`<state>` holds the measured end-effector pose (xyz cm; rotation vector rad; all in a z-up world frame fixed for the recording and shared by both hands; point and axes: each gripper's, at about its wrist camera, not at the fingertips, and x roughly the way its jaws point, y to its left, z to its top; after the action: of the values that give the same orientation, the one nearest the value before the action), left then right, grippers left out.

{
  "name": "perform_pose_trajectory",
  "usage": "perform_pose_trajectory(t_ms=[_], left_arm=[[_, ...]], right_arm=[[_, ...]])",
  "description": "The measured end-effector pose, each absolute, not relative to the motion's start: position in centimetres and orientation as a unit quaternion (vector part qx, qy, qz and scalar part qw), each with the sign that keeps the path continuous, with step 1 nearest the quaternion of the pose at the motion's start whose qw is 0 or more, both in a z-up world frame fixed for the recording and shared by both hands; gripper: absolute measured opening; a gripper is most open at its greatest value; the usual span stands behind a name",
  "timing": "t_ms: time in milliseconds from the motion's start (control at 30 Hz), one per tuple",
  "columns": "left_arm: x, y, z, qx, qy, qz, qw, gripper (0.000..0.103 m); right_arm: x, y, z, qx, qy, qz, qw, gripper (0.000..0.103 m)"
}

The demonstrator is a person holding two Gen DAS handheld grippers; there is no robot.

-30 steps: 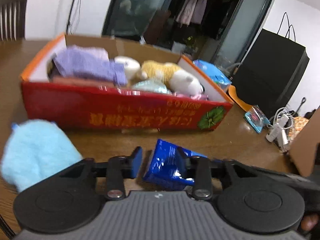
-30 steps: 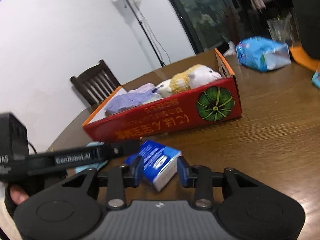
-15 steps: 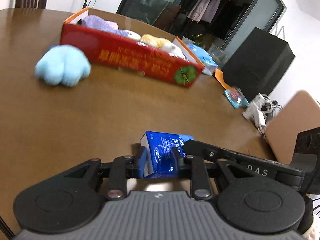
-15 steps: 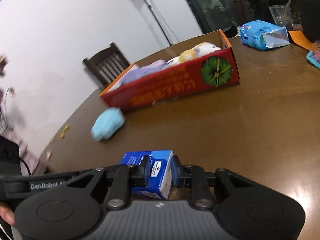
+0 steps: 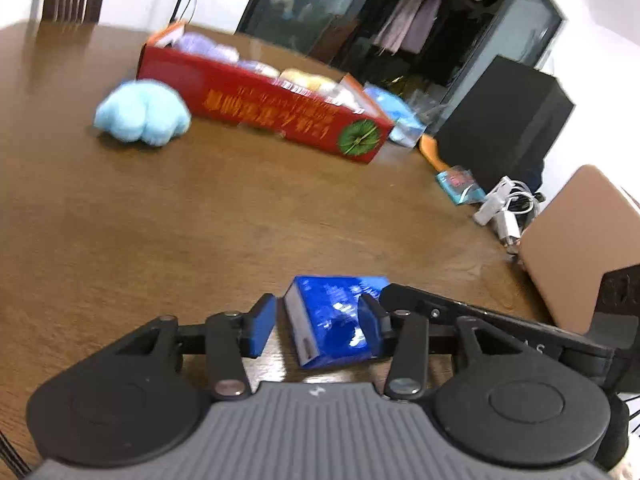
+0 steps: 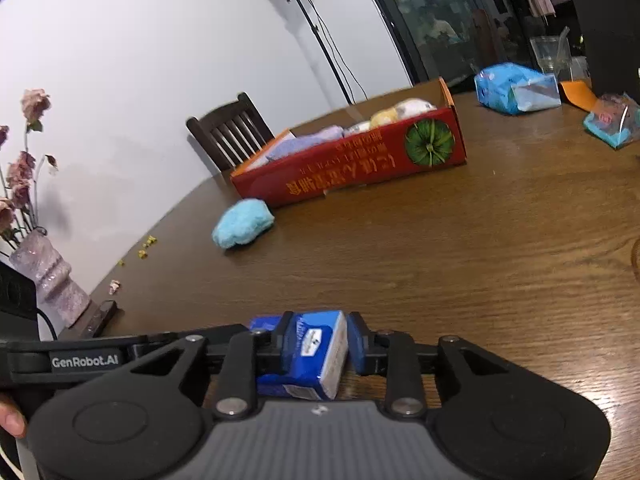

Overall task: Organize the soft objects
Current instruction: 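Grasp the blue tissue pack with both tools and lift it, then carry the blue tissue pack into the box and open both tools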

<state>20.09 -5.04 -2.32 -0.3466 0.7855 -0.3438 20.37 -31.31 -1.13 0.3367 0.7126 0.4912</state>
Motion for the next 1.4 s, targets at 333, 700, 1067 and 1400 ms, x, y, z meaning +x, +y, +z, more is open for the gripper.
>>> perform_pose_trajectory(t_ms=[333,700,1067,1400], left_arm=[[24.3,-4.6,0.7,-0.174,0.326,-0.193,0.909,0.023],[44.8,-2.9,6.2,-0.164,0.301,-0.123,0.931,0.023],[49.2,-3.8,1.2,-0.107,0.363,-0.123,0.918,0.024],[45.4,-2.0,4.9,-0.091,0.343,-0.122,0.927,0.035]], right_arm=[[24.6,-31.2,1.5,0.161,0.311,0.253,0.902,0.021],[48.4,-26.4,9.2,0.056,0.288,0.289,0.911,0.021],[58.6,-20.2,2.5,-0.032,0.417,0.302,0.857,0.010],[55.2,-21.6,7.2,-0.043,0.383,0.282,0.879,0.017]])
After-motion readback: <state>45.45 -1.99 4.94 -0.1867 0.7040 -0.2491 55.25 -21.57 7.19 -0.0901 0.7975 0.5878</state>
